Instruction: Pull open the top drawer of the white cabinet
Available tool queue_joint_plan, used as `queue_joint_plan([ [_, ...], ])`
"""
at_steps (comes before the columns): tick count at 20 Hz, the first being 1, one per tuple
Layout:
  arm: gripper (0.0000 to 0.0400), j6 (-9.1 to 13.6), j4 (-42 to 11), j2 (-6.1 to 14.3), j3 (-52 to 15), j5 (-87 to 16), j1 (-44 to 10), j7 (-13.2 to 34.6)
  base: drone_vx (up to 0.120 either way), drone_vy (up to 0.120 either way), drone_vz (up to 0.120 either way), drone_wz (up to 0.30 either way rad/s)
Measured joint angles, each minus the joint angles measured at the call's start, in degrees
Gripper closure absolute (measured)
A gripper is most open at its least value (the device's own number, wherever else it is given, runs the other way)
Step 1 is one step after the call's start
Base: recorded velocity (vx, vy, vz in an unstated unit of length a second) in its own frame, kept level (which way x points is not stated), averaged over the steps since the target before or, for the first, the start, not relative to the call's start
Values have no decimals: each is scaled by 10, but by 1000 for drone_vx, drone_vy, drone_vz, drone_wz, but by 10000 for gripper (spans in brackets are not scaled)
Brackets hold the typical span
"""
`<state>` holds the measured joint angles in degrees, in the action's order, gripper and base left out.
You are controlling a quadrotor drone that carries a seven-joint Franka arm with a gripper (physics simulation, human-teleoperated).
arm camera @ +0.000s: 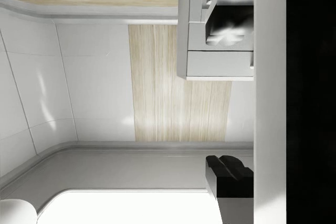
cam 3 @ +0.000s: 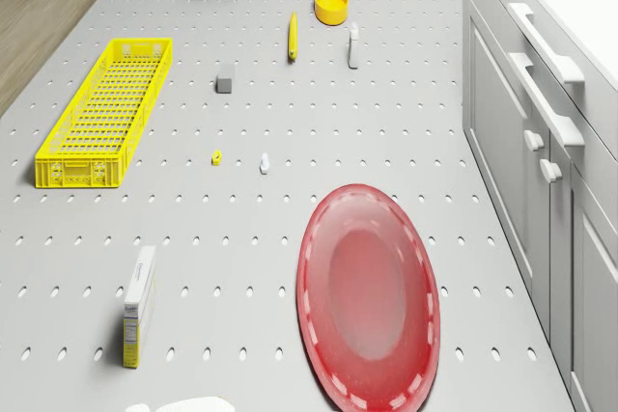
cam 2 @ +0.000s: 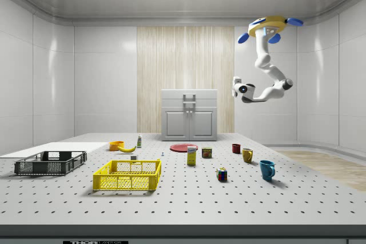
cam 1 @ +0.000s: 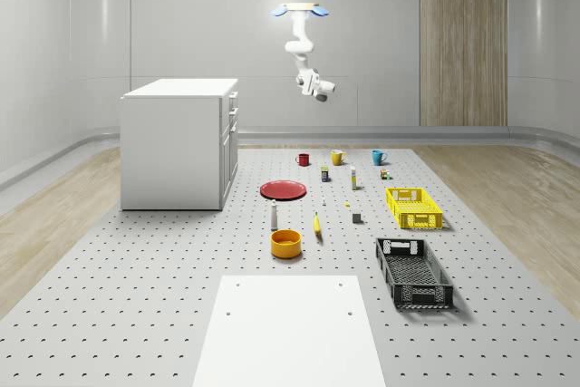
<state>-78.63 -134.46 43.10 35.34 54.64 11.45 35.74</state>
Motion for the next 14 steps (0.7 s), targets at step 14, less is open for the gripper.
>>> queue_joint_plan([
  [14,95,-38,-40,40,65,37,74,4,120,-83,0,0],
])
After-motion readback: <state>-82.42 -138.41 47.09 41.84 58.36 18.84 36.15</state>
